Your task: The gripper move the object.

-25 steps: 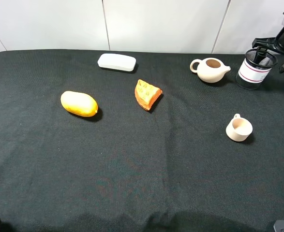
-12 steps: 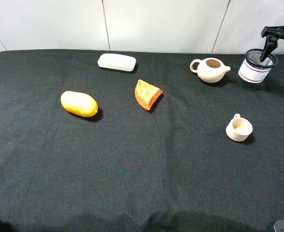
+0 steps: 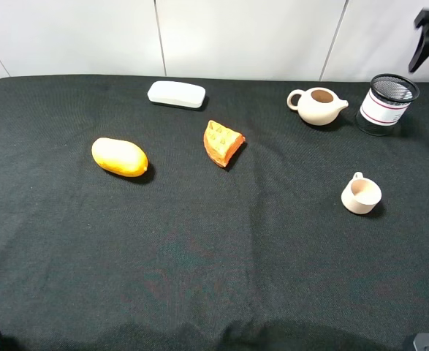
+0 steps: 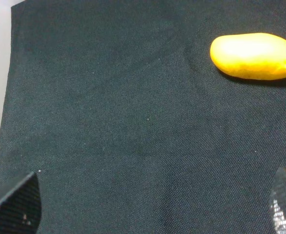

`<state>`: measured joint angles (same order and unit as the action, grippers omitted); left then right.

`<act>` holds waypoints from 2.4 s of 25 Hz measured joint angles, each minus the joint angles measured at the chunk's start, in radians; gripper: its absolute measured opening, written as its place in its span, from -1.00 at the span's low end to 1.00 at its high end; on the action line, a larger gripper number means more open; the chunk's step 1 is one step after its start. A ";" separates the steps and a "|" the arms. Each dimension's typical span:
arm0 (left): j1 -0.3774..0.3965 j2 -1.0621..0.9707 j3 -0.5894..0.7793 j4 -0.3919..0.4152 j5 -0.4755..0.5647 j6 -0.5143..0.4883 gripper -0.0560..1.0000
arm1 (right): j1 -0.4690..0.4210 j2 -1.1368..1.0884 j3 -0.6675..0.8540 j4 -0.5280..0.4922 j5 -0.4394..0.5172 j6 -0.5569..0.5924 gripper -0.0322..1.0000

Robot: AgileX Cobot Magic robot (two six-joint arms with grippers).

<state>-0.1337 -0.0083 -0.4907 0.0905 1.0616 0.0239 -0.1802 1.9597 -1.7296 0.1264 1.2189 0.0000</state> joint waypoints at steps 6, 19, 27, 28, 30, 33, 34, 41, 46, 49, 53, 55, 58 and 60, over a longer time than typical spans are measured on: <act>0.000 0.000 0.000 0.000 0.000 0.000 0.98 | 0.000 -0.114 0.020 0.019 0.001 0.000 0.19; 0.000 0.000 0.000 0.000 0.000 0.000 0.98 | 0.000 -0.400 0.260 0.096 0.003 -0.019 0.19; 0.000 0.000 0.000 0.000 0.000 0.000 0.98 | 0.000 -0.601 0.409 0.109 0.003 -0.040 0.19; 0.000 0.000 0.000 0.000 0.000 0.000 0.98 | 0.000 -0.623 0.426 0.109 0.003 -0.042 0.19; 0.000 0.000 0.000 0.000 0.000 0.000 0.98 | 0.000 -0.678 0.466 0.112 0.004 -0.045 0.19; 0.000 0.000 0.000 0.000 0.000 0.000 0.98 | 0.000 -0.758 0.525 0.112 0.004 -0.045 0.19; 0.000 0.000 0.000 0.000 0.000 0.000 0.98 | 0.000 -0.788 0.546 0.112 0.004 -0.045 0.19; 0.000 0.000 0.000 0.000 -0.001 0.000 0.98 | 0.000 -0.985 0.675 0.112 0.005 -0.046 0.19; 0.000 0.000 0.000 0.000 -0.001 0.000 0.98 | 0.000 -1.116 0.761 0.112 0.005 -0.046 0.19; 0.000 0.000 0.000 0.000 -0.001 0.000 0.98 | 0.000 -1.227 0.844 0.112 -0.020 -0.046 0.19; 0.000 0.000 0.000 0.000 -0.001 0.000 0.98 | 0.000 -1.392 0.964 0.107 -0.071 -0.046 0.19; 0.000 0.000 0.000 0.000 -0.001 0.000 0.98 | 0.000 -1.468 1.019 0.097 -0.094 -0.046 0.19; 0.000 0.000 0.000 0.000 -0.001 0.000 0.98 | 0.000 -1.598 1.102 0.090 -0.126 -0.046 0.19; 0.000 0.000 0.000 0.000 -0.001 0.000 0.98 | 0.000 -1.657 1.130 0.086 -0.142 -0.046 0.19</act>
<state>-0.1337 -0.0083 -0.4907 0.0905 1.0603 0.0239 -0.1802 0.3025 -0.5997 0.2123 1.0772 -0.0458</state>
